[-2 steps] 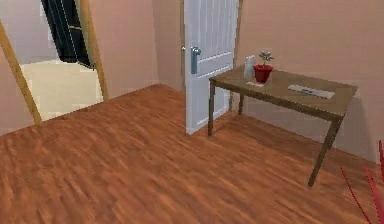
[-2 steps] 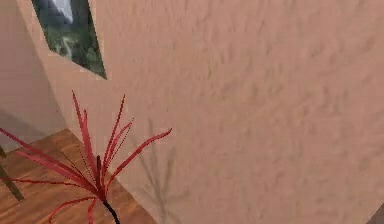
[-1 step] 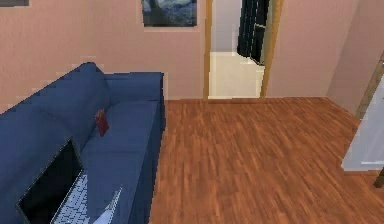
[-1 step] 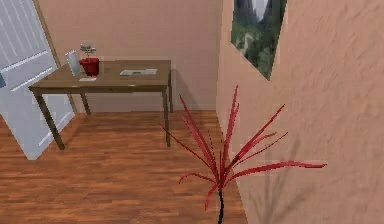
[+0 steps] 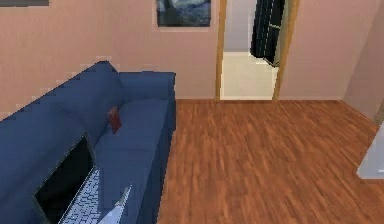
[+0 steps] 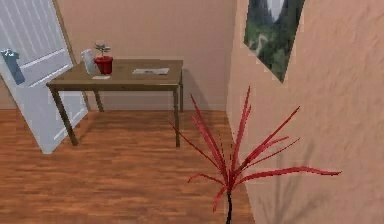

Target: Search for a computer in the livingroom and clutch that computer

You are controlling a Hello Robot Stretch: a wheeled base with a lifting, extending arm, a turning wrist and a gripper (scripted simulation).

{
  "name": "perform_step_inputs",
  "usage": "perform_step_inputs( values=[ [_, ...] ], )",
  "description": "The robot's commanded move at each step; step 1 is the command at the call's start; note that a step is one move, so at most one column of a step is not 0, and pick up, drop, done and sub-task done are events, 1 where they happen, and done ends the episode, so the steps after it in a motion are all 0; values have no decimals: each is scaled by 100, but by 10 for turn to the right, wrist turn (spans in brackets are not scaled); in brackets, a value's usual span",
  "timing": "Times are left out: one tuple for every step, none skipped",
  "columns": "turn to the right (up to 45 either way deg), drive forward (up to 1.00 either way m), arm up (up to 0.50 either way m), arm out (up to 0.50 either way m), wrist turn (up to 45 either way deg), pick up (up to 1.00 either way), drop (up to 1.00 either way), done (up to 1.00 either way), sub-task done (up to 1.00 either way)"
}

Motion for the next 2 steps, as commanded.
perform_step_inputs(
  values=[
    [0,30,0,0,0,0,0,0,0],
    [-450,0,0,0,0,0,0,0,0]
  ],
)
